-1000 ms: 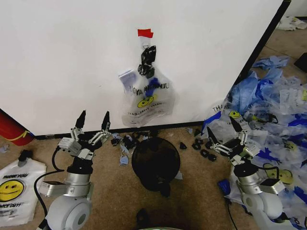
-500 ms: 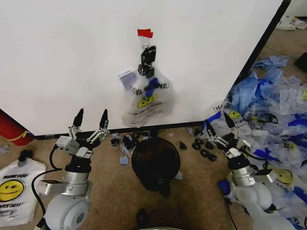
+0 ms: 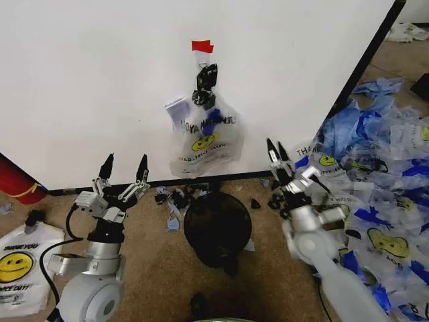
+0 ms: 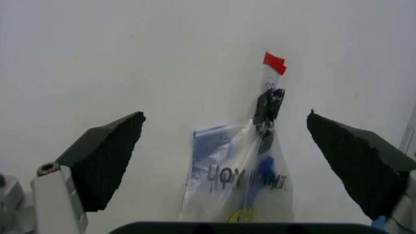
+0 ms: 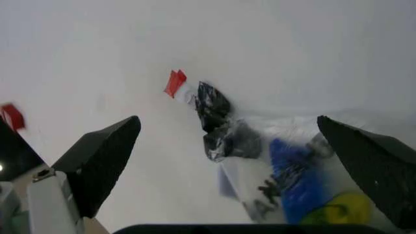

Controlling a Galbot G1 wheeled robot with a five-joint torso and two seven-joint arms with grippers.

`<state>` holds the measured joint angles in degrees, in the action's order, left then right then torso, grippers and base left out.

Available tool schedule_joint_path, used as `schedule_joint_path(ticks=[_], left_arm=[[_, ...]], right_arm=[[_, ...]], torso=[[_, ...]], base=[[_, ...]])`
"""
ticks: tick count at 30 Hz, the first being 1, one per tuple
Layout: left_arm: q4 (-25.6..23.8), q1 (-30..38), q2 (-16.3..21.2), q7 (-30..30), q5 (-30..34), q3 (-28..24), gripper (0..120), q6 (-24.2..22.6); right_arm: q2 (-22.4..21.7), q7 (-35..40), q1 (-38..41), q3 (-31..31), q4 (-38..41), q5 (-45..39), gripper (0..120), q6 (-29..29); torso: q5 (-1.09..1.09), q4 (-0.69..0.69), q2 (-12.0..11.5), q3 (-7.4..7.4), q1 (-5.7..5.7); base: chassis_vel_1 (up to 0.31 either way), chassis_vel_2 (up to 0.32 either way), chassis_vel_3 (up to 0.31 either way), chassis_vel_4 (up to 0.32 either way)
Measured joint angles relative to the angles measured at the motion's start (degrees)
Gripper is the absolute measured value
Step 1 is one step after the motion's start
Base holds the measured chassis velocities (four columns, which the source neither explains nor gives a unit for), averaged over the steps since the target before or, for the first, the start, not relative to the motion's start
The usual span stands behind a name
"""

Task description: Pick up the garbage bag from the wall and place it over the trash bin.

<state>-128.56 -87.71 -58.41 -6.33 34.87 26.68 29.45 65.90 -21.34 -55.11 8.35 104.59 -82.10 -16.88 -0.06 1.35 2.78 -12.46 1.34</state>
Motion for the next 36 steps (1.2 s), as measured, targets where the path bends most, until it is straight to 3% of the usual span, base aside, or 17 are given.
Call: schedule_joint_path(ticks=[2, 10, 24, 36], left_arm=[[-0.69, -1.84, -1.08, 0.0, -0.67, 0.7, 99, 0.17], [-0.88, -4.07, -3.28, 0.05, -2.38, 0.85, 99, 0.6], [-1.41, -6.44, -5.39, 0.44, -3.97, 0.72, 99, 1.49], [-2.28, -7.77, -5.43, 0.43, -4.1, 0.89, 99, 1.94]], right_arm=[[2.8, 1.05, 8.56, -5.07, -3.74, -6.55, 100, 1.84], [9.06, 1.12, 18.19, -10.07, -11.89, -7.72, 100, 2.41], [15.55, -0.09, 24.24, -12.57, -21.13, -9.04, 100, 4.19], [18.46, -1.85, 26.52, -12.5, -26.21, -9.43, 100, 5.22]], torso=[[-0.01, 0.0, 0.0, 0.0, 0.0], [-0.02, -0.01, 0.0, 0.0, 0.0], [-0.01, 0.0, 0.0, 0.01, 0.0], [0.0, 0.01, 0.0, 0.0, 0.0]], base=[[0.0, 0.0, 0.0, 0.0], [0.0, 0.0, 0.0, 0.0], [0.0, 0.0, 0.0, 0.0], [0.0, 0.0, 0.0, 0.0]])
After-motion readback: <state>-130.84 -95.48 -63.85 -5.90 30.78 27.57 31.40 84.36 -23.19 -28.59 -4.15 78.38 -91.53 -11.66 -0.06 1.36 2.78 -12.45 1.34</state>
